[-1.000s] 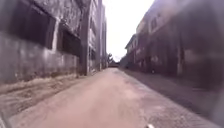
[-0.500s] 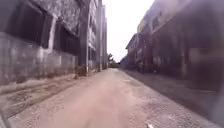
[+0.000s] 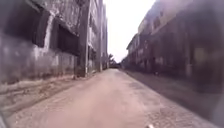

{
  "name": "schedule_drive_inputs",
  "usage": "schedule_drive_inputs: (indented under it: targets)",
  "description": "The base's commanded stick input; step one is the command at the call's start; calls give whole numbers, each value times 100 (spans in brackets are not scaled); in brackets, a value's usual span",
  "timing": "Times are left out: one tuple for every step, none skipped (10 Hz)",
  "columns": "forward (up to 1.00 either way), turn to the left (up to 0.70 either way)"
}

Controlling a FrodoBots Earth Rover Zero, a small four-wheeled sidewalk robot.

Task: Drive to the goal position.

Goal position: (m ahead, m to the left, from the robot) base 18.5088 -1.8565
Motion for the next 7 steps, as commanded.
schedule_drive_inputs:
  targets:
    - [60, 0]
    - [60, 0]
    - [60, 0]
    - [60, -15]
    - [60, -15]
    - [60, -15]
    - [60, -15]
